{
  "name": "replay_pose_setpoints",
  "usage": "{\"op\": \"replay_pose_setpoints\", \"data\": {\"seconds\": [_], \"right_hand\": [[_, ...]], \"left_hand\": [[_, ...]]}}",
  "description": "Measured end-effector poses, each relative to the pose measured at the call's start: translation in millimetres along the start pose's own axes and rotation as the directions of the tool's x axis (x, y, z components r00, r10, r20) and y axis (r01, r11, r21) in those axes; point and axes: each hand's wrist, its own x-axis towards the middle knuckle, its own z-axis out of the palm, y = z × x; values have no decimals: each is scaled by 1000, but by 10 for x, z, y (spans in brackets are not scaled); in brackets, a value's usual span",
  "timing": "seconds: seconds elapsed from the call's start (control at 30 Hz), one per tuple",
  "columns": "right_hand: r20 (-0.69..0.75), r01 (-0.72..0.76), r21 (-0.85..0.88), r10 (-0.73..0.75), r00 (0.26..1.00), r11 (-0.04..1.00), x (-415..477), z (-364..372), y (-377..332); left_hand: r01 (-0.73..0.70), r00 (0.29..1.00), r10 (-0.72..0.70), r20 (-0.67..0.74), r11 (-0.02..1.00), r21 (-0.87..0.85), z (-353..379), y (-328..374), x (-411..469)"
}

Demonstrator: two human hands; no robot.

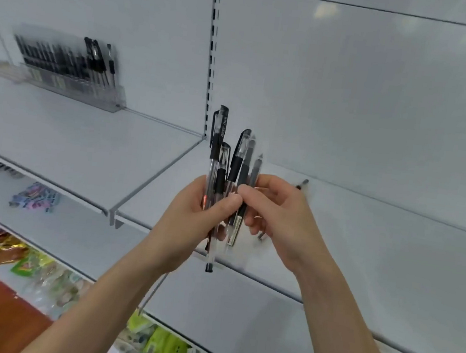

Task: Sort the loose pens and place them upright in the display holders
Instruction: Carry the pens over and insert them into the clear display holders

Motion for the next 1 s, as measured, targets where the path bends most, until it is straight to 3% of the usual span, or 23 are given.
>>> {"op": "replay_pose_setpoints", "data": {"seconds": [0.13, 0.3, 0.63, 0.8, 1.0], "right_hand": [[115, -39, 22, 37, 993, 999, 76, 414, 74], [194, -23, 47, 14, 981, 999, 242, 1185, 142], [268, -36, 27, 28, 963, 999, 825, 3436, 358], [177, 20, -94, -3, 984, 995, 1469, 3947, 285], [-84, 182, -320, -220, 972, 930, 2449, 4024, 199]], "left_hand": [[11, 1000, -11, -18, 1000, 11, -461, -4, -194], [6, 970, -5, -245, 1000, 4, -1176, -6, -428], [1, 864, -39, -502, 997, -75, -3471, 37, -870], [7, 860, -45, -508, 997, -77, -4182, 8, -785], [-24, 877, -10, -481, 998, -65, -4731, -64, -377]]}}
